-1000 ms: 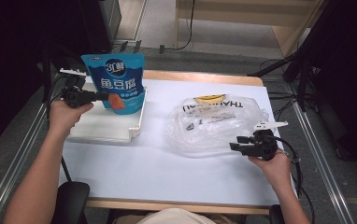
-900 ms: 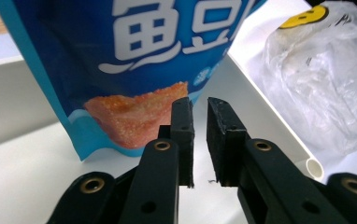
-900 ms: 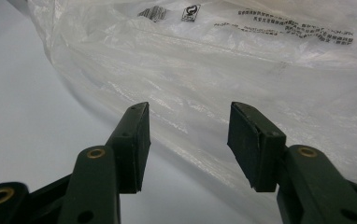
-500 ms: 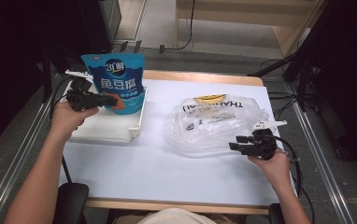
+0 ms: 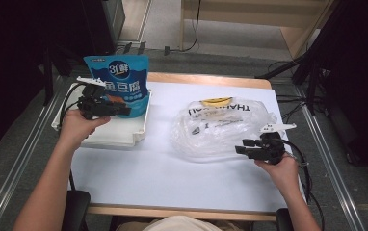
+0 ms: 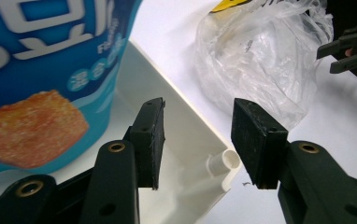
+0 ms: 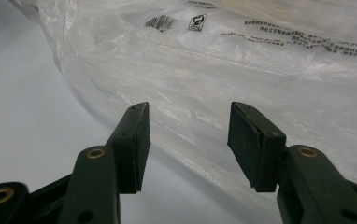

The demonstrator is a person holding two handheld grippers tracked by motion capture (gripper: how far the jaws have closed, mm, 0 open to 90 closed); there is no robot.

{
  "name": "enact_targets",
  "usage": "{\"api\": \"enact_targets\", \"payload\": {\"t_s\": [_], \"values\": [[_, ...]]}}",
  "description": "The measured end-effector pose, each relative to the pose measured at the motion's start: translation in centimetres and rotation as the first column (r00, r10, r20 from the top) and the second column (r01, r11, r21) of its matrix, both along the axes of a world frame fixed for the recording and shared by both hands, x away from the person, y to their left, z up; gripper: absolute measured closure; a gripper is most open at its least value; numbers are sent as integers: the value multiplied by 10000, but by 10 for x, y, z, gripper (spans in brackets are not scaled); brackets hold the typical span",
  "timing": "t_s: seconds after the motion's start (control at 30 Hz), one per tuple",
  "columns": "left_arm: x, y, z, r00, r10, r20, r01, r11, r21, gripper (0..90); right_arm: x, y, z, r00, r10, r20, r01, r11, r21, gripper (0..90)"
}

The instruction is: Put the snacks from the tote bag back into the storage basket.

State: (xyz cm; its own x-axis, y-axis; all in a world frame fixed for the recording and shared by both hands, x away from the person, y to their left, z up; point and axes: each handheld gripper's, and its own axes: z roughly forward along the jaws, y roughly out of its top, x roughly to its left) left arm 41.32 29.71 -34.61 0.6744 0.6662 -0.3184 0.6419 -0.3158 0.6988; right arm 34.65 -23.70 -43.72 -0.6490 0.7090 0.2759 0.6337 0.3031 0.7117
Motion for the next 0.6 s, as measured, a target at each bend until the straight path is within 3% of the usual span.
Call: {"api": "enact_targets", "payload": {"t_s": [0.2, 0.33, 0.6], "values": [[-6, -10, -2, 10000, -41, 19, 41, 9999, -134, 538, 3, 4, 0, 9999, 152, 76, -151, 9998, -89, 502], [-12, -20, 0, 9999, -123, 104, 122, 9998, 126, 520, 4, 6, 1, 9998, 191, 83, -190, 9998, -98, 502], [-22, -39, 5, 9983, -523, 259, 521, 9986, 94, 499, 3, 9, 1, 9993, 354, 101, -353, 9992, -166, 499]]}}
